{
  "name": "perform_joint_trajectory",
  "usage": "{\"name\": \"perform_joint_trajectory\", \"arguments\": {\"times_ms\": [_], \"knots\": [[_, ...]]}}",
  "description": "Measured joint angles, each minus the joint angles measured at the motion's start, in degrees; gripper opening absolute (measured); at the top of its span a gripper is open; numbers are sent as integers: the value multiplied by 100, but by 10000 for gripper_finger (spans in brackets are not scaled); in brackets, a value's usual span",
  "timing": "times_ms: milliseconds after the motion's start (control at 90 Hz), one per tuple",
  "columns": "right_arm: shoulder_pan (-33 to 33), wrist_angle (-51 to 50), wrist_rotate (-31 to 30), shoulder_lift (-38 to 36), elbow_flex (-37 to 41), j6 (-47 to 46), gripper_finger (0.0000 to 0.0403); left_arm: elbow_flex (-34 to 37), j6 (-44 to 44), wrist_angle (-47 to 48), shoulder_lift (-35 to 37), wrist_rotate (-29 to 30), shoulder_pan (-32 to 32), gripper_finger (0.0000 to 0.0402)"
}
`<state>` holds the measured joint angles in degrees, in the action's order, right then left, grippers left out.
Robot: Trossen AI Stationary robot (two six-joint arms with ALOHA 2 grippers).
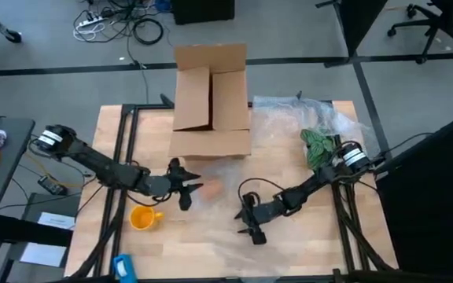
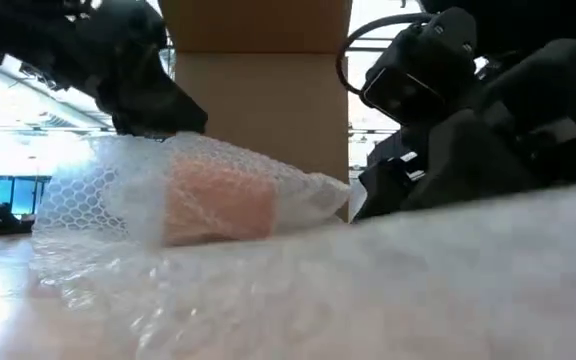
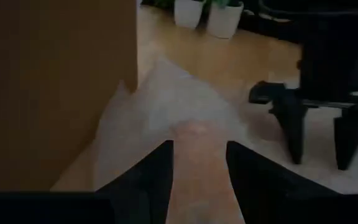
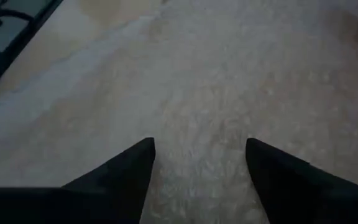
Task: Wrap mug
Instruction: Wrap the orange cup with the bubble wrap
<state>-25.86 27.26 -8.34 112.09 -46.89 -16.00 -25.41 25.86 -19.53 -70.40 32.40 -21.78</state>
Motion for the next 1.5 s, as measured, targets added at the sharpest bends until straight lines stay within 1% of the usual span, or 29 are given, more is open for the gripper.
{"name": "perform_joint_trajectory", "arguments": {"times_ms": [122,267,378,511,633,767,900,1044,1122,1200,1267,1378,1433,1500], "knots": [[35,-90,-55,-10,1,-74,222,-26,-305,-334,-310,-12,-118,133],[87,-185,-21,-84,8,-87,212,-312,-519,-328,-937,95,-230,133],[92,-362,5,-152,11,-93,205,-738,-775,-342,-1572,135,-278,133],[98,-1047,24,-404,13,-235,198,-1383,-1324,-272,-2309,162,-355,133],[104,-1879,41,-820,28,-421,192,-2022,-1673,249,-2827,167,-417,133],[97,-2579,9,-1377,55,-521,192,-2672,-1791,1202,-3158,188,-462,133],[76,-2720,-70,-1781,48,-532,194,-3199,-1775,1997,-3129,290,-545,133],[51,-2655,-257,-1842,48,-522,192,-3874,-1784,3172,-2800,358,-700,133],[15,-2531,-302,-1733,37,-541,190,-4172,-1641,4032,-2624,487,-784,133],[-32,-2487,-387,-1653,41,-624,190,-4368,-1307,4904,-2405,818,-867,133],[-87,-2427,-465,-1594,35,-655,190,-4389,-774,5747,-2215,1112,-895,133],[-163,-2140,-564,-1428,33,-713,189,-4222,469,6992,-2069,1353,-806,133],[-191,-1945,-607,-1353,35,-730,187,-4052,928,7300,-2066,1350,-686,133],[-215,-1592,-762,-1269,34,-667,186,-3793,1333,7373,-2056,1308,-555,133]]}}
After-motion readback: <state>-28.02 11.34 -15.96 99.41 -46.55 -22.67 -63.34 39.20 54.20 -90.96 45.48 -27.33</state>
